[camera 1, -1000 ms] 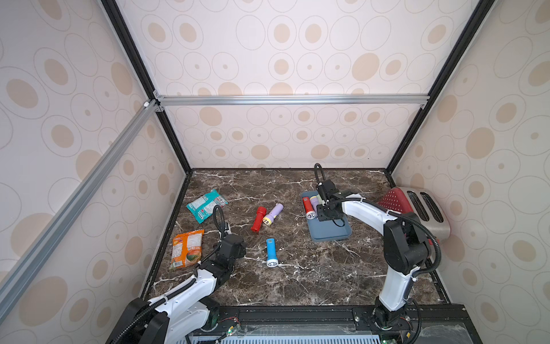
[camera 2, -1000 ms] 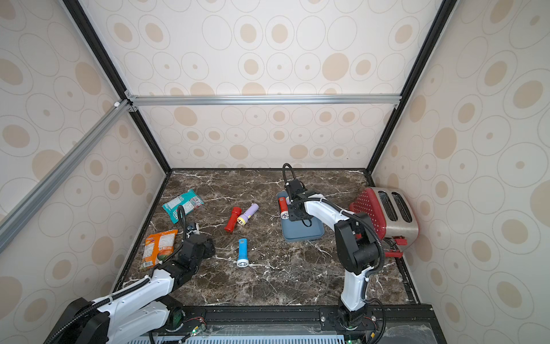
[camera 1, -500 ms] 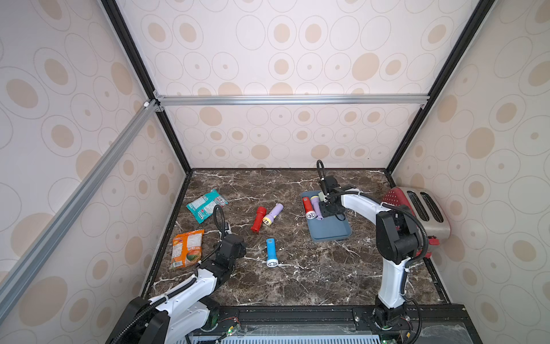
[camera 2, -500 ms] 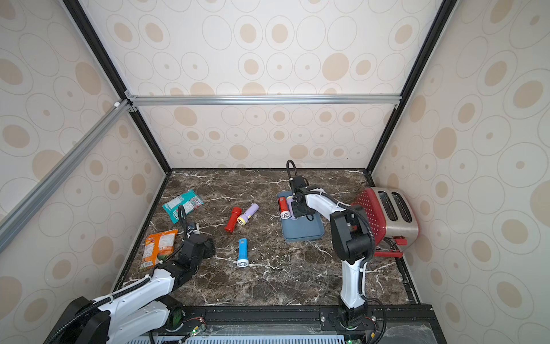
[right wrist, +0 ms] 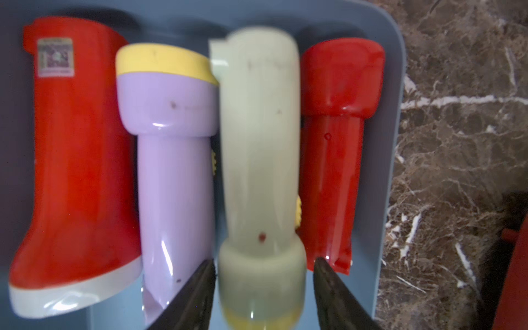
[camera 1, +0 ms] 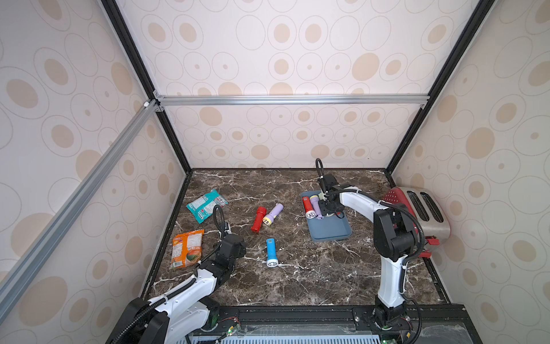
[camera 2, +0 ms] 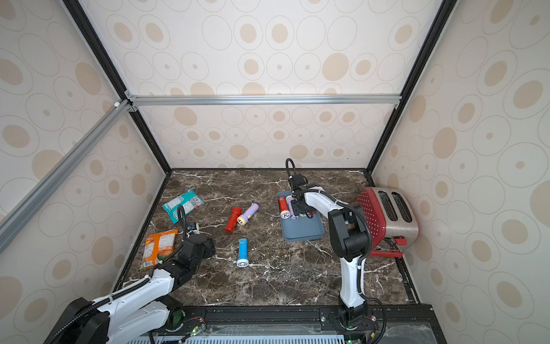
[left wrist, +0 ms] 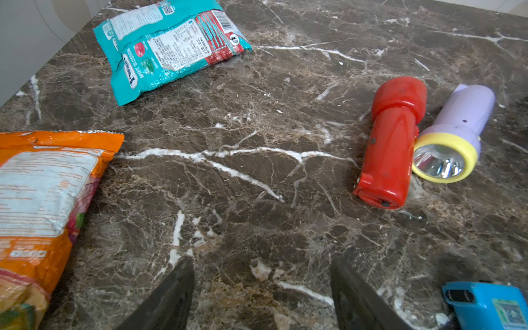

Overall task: Put the flashlights into the storage boxes
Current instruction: Place the flashlight at the storage box, then pick up the flashlight from the center of the board.

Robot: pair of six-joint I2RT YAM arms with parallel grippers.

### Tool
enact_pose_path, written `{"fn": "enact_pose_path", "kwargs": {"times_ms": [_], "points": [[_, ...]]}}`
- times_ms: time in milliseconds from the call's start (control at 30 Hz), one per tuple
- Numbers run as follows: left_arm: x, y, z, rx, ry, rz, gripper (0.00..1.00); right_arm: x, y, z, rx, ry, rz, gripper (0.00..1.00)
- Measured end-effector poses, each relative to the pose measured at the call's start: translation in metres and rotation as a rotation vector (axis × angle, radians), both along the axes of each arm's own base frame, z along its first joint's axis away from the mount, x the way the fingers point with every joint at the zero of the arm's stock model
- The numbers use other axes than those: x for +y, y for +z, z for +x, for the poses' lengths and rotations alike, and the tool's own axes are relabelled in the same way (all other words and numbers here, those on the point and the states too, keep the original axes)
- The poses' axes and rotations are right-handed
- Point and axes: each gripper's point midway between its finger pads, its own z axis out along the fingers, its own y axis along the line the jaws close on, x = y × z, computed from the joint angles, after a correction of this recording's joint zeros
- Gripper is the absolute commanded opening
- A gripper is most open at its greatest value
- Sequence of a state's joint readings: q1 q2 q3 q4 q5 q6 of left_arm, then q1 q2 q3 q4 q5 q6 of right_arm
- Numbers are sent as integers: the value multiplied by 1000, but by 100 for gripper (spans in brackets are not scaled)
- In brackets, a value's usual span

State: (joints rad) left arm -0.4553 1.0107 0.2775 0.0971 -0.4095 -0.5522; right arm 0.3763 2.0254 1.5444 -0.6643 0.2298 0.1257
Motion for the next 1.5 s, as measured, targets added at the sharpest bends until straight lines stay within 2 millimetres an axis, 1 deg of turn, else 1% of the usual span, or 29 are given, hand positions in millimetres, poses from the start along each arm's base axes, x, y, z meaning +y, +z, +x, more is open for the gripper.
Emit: {"fn": "enact_pose_path", "kwargs": {"times_ms": [233,300,367,467,533,600,667,800,833,900,933,967,1000,1100,1200,1267,1333,1400,1467,1500], "points": [[0,0,0,0,0,0,75,-1,3,-3,5,-22,4,66],[0,0,0,0,0,0,75,1,11,-6,-8,-34,21,67],[0,0,0,0,0,0,75,6,27,-13,-41,-47,48,67],[0,0,0,1,0,1,75,15,60,-36,-123,-54,104,68],[0,0,0,0,0,0,75,21,78,-58,-176,-52,156,68],[0,2,0,-8,0,-4,76,23,85,-83,-201,-52,207,67],[0,7,1,-24,-1,-11,76,18,80,-108,-197,-59,239,68],[-3,18,2,-60,-11,-39,77,-4,49,-157,-148,-77,223,70],[-5,20,3,-61,-10,-48,77,-12,42,-167,-144,-83,207,70],[-7,25,6,-57,-4,-67,78,-24,36,-178,-152,-105,184,70],[-9,29,9,-57,-2,-76,81,-29,35,-182,-157,-118,174,70],[-11,32,12,-57,1,-85,91,-32,35,-183,-164,-134,170,71],[-12,34,14,-57,4,-90,98,-34,36,-184,-171,-148,167,71],[-9,38,17,-59,43,-107,99,-41,34,-186,-185,-194,158,70],[-1,41,13,-61,85,-112,99,-52,22,-194,-185,-228,129,69],[0,48,12,-81,87,-130,99,-59,14,-202,-196,-238,114,68],[-5,57,12,-115,63,-175,98,-64,11,-211,-220,-239,120,67],[-15,61,11,-133,29,-245,93,-66,13,-214,-271,-233,144,66],[-27,54,9,-125,-3,-329,86,-68,17,-215,-327,-234,171,65],[-34,46,6,-109,-18,-380,83,-69,20,-215,-348,-239,181,65]]}}
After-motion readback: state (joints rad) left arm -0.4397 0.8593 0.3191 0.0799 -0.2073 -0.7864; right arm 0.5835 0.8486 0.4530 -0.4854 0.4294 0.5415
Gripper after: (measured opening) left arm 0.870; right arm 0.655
